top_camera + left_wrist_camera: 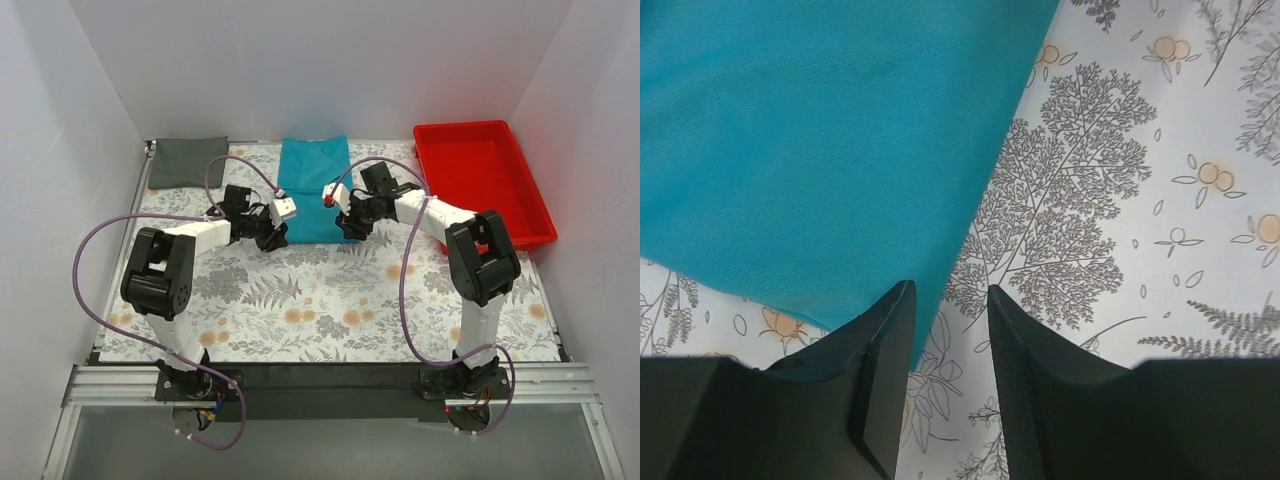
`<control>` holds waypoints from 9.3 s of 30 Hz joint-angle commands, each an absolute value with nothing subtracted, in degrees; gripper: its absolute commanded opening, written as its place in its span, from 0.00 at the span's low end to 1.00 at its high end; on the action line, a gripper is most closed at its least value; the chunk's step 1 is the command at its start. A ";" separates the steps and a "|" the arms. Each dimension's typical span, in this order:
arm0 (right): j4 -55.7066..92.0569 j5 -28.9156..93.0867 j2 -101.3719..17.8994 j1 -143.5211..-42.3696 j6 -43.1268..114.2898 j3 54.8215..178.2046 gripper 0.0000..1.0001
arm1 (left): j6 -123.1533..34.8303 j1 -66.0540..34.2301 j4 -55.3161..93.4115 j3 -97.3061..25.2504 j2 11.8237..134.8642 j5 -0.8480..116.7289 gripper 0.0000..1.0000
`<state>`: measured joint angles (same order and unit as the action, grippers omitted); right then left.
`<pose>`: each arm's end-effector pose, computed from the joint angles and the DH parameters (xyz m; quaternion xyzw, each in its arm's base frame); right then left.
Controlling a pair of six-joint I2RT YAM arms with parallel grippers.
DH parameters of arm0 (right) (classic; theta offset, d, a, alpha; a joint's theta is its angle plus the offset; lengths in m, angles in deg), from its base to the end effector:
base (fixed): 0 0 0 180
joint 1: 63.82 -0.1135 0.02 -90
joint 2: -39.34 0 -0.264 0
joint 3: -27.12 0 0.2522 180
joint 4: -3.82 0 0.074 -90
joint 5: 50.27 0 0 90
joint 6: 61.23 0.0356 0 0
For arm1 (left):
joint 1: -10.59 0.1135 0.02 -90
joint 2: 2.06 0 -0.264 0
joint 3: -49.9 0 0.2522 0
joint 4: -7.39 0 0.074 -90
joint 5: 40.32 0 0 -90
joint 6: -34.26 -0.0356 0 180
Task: Fold and stack the t-shirts
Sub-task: Fold the tshirt
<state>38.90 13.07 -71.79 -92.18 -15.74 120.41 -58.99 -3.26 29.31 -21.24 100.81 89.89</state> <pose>0.3612 0.2131 0.1981 -0.6069 0.6987 0.1730 0.3370 0.3375 -0.1069 0.1567 0.2387 0.8664 -0.3523 0.2615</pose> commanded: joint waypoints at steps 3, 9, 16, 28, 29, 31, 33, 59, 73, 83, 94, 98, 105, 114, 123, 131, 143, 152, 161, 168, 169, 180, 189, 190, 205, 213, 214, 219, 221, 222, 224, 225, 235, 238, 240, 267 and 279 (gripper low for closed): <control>39.03 16.08 -74.21 -91.68 -20.98 119.10 0.49 | -65.05 -4.00 26.69 -21.43 101.56 87.30 0.35; 38.94 16.26 -75.26 -91.77 -21.42 117.61 0.50 | -66.90 -4.18 26.42 -21.16 103.14 86.15 0.36; 37.88 17.31 -77.11 -91.77 -21.42 116.55 0.47 | -69.45 -4.35 27.83 -20.72 104.90 84.75 0.35; 39.63 17.93 -75.71 -91.68 -20.01 117.60 0.01 | -72.88 -4.44 34.33 -23.88 105.52 84.91 0.00; 40.51 17.49 -75.18 -91.68 -19.75 118.65 0.01 | -72.97 -4.44 35.38 -24.85 105.08 85.53 0.00; 41.13 16.97 -73.25 -91.59 -18.70 119.89 0.01 | -71.31 -4.44 38.02 -28.01 103.50 87.63 0.00; 42.62 15.30 -71.23 -90.89 -17.56 122.87 0.01 | -69.99 -4.27 40.83 -30.73 102.44 88.61 0.00; 67.06 0.62 -36.08 -99.50 -11.51 102.93 0.01 | -62.08 -12.79 78.53 -19.76 70.02 105.66 0.00; 71.54 -2.63 -60.21 -91.07 -20.79 124.71 0.01 | -67.34 -3.31 84.52 -49.08 97.58 104.87 0.00; 70.93 -2.29 -84.04 -86.76 -22.21 139.84 0.01 | -61.47 -1.01 76.27 -60.89 119.13 106.46 0.06; 69.70 -2.37 -82.66 -87.90 -19.84 133.97 0.01 | -60.05 -1.10 71.61 -44.56 113.36 105.40 0.12; 68.91 -6.05 -76.60 -88.43 -15.54 125.19 0.33 | -60.14 -0.84 69.59 -38.66 107.56 106.10 0.34; 69.35 -13.09 -70.87 -85.00 -7.01 129.19 0.65 | -62.68 1.45 74.06 -43.57 103.24 110.32 0.47; 61.02 -19.60 -82.73 -83.51 9.82 141.34 0.19 | -62.60 -6.98 56.16 -35.69 98.93 107.61 0.59; 50.10 -20.57 -86.95 -87.02 21.56 138.71 0.04 | -62.07 -15.60 37.86 -28.02 98.83 98.28 0.59; 48.17 -21.80 -89.15 -88.86 23.58 137.91 0.01 | -62.68 -16.57 36.96 -28.11 101.38 98.81 0.56; 47.37 -21.36 -91.70 -90.97 23.58 137.74 0.01 | -63.65 -16.75 41.37 -28.20 104.90 101.10 0.44; 47.37 -21.36 -93.19 -92.64 22.62 136.94 0.01 | -64.88 -16.92 41.63 -26.71 103.32 101.36 0.05; 47.37 -21.80 -94.86 -94.14 19.28 134.22 0.01 | -67.25 -17.98 37.95 -21.08 94.89 99.87 0.00; 47.46 -21.18 -95.13 -94.23 15.85 131.76 0.01 | -68.83 -18.24 35.74 -18.62 90.93 97.93 0.00; 47.55 -21.18 -95.13 -94.23 15.24 131.50 0.01 | -68.92 -18.24 34.96 -18.27 90.58 97.32 0.00; 47.73 -21.09 -94.07 -94.23 11.54 127.72 0.01 | -71.65 -17.98 31.44 -18.09 89.43 96.09 0.00; 48.25 -21.09 -94.07 -94.23 10.58 127.28 0.01 | -72.35 -16.66 28.36 -18.97 90.31 95.56 0.00; 48.25 -21.09 -94.07 -94.23 10.49 127.10 0.01 | -72.18 -16.57 27.40 -18.79 90.31 95.47 0.00; 50.71 -19.96 -93.11 -93.79 9.78 129.64 0.03 | -74.38 -16.13 22.38 -15.10 90.14 93.45 0.24; 56.15 -13.36 -89.59 -93.17 7.07 136.93 0.15 | -63.41 -15.08 31.93 -20.37 84.25 93.27 0.32; 57.21 -11.97 -89.50 -93.17 6.45 139.21 0.16 | -60.17 -14.64 34.05 -21.16 83.46 94.14 0.32; 61.43 -6.95 -88.80 -92.56 3.90 145.20 0.19 | -49.26 -9.90 40.57 -20.91 80.73 98.81 0.33; 64.06 -3.97 -88.80 -92.12 0.92 147.48 0.19 | -44.86 -7.27 40.93 -20.29 80.47 99.33 0.35; 64.94 -2.91 -88.36 -91.68 -0.05 148.01 0.20 | -43.62 -6.21 41.71 -20.20 80.82 99.42 0.36; 68.11 -1.58 -87.23 -90.89 -2.78 148.37 0.29 | -40.12 -3.41 43.29 -21.68 82.30 99.34 0.41; 69.33 -1.50 -86.70 -90.11 -3.39 147.76 0.35 | -39.31 -2.52 45.91 -22.73 84.92 99.51 0.42; 70.67 -2.72 -78.69 -88.60 -7.27 133.53 0.60 | -32.27 1.62 49.98 -27.40 96.10 98.81 0.55; 70.75 -2.64 -79.66 -88.69 -8.06 133.16 0.60 | -33.06 1.62 50.07 -28.37 98.04 98.46 0.55; 70.58 -2.55 -80.36 -88.69 -8.32 133.08 0.60 | -33.59 1.62 50.42 -29.42 99.71 98.37 0.55; 73.92 0.35 -79.92 -88.60 -12.10 132.28 0.15 | -36.84 1.71 55.95 -34.96 104.37 99.16 0.00; 77.52 -0.70 -81.68 -88.08 -12.54 136.15 0.01 | -37.02 1.89 56.66 -35.75 105.95 98.46 0.44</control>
